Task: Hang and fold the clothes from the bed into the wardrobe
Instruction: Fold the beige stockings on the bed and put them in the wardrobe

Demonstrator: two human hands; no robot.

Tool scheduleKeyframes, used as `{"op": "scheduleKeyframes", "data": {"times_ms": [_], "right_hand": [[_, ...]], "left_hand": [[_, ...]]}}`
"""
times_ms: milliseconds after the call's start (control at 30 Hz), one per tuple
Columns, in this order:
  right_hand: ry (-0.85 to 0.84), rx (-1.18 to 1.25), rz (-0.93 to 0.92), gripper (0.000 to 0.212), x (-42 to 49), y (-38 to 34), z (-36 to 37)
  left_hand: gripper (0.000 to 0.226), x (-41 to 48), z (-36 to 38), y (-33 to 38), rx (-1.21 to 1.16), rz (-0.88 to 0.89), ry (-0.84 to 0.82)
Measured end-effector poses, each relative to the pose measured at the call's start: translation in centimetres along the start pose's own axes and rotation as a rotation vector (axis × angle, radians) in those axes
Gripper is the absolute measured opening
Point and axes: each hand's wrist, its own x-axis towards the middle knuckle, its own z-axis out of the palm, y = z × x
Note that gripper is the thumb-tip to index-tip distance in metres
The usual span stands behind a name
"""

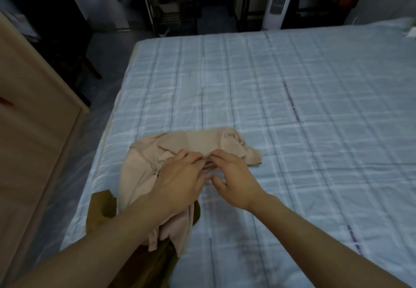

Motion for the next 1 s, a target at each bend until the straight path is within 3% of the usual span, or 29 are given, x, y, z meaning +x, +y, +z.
{"op": "scheduleKeyframes", "data": {"times_ms": [167,400,667,833,1000], "right_hand": [[0.111,0.018,-0.045,0.040,-2.9,-5.8,-6.6],[0.245,0.000,-0.124,0.044,-9.1,-14.8,-14.1],[0.599,0.148,-0.218,0.029,-17.0,-24.8,-18.0],[0.553,0.308,0.019,0.054,-21.2,-29.8,-18.3],[0.521,0.389,0.035,0.032,-24.4,-34.2,-17.7]], "left_hand": [[0.042,-3.9,-6.9,3.5,-0.218,0.047,0.101],[0.043,-11.2,-17.4,10.6,-0.325,0.045,0.239],[0.031,-21.2,-26.3,17.6,-0.435,0.114,0.325],[0.031,-26.2,-29.9,20.4,-0.459,0.123,0.410],[0.030,-29.7,-32.2,22.7,-0.519,0.188,0.496]]}}
